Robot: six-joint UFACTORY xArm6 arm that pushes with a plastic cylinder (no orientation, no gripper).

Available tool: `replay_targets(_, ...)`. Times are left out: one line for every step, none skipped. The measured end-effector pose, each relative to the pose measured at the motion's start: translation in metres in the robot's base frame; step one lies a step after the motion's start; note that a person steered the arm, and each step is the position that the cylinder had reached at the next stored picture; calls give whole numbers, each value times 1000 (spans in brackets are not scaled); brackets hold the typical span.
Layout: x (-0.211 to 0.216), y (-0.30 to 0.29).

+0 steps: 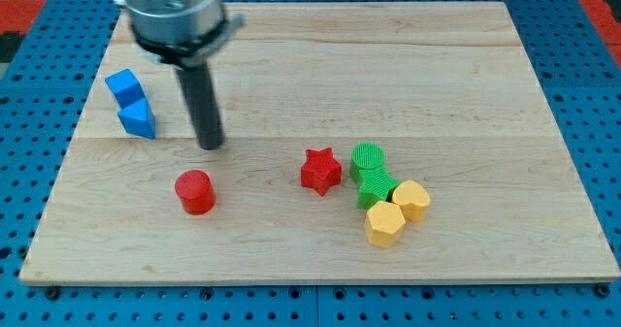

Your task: Slide the red circle to the left of the green star

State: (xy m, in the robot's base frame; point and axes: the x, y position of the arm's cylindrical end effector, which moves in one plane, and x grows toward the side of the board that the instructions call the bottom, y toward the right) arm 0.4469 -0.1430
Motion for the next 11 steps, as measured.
replay_targets(32, -55)
replay_targets(68, -53)
replay_targets(66, -2)
replay_targets(77, 37)
replay_targets(93, 21)
replay_targets(101, 83)
replay_targets(101, 148)
replay_targets(101, 171)
replay_targets(101, 136)
replay_targets(93, 99)
replay_targets(64, 134)
